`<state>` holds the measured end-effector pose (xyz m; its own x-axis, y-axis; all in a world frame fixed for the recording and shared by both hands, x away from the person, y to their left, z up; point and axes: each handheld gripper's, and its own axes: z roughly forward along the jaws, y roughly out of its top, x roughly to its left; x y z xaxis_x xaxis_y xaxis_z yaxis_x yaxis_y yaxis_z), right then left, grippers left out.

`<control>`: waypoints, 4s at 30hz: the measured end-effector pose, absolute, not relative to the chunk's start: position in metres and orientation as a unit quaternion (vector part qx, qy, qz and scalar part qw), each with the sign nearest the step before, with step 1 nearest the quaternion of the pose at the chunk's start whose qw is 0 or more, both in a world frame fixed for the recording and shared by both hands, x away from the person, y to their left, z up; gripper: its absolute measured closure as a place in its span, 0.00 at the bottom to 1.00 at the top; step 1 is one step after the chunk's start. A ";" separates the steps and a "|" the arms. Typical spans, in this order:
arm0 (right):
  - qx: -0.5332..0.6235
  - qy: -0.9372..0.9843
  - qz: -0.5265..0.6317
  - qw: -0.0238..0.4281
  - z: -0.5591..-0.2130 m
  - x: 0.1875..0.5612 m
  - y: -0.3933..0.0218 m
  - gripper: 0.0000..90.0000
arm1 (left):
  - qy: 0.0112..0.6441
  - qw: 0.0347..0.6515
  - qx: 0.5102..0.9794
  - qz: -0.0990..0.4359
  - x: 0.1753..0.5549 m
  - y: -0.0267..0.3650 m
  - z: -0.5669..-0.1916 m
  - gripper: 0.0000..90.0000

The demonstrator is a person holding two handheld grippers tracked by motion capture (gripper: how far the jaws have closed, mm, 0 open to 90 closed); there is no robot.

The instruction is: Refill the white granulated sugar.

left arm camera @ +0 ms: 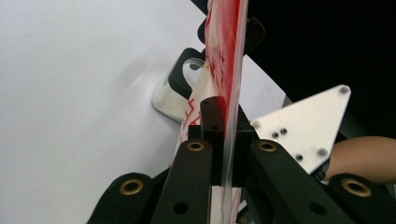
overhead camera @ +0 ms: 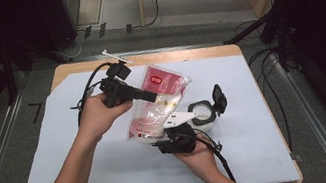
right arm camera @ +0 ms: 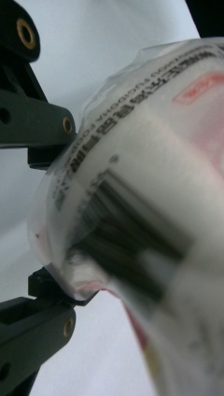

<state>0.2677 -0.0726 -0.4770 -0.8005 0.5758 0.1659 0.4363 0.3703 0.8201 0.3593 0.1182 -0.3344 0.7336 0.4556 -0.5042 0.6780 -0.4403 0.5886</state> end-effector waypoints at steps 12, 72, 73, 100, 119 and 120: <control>0.366 0.803 0.469 0.041 -0.481 0.283 -0.081 0.58 | 0.339 0.408 0.838 -0.124 0.353 0.132 -0.332 1.00; 0.348 0.815 0.463 0.019 -0.474 0.288 -0.085 0.58 | 0.398 0.404 0.823 -0.023 0.391 0.188 -0.384 0.96; 0.348 0.816 0.462 0.019 -0.474 0.288 -0.085 0.58 | 0.396 0.403 0.825 -0.025 0.390 0.191 -0.384 0.96; 0.330 0.814 0.477 0.022 -0.462 0.290 -0.086 0.60 | 0.410 0.452 0.791 -0.041 0.354 0.237 -0.385 0.58; 0.339 0.814 0.471 -0.004 -0.452 0.295 -0.096 0.74 | 0.414 0.433 0.801 -0.012 0.327 0.261 -0.383 0.52; 0.337 0.816 0.470 -0.004 -0.452 0.295 -0.097 0.75 | 0.416 0.431 0.801 -0.012 0.325 0.263 -0.383 0.52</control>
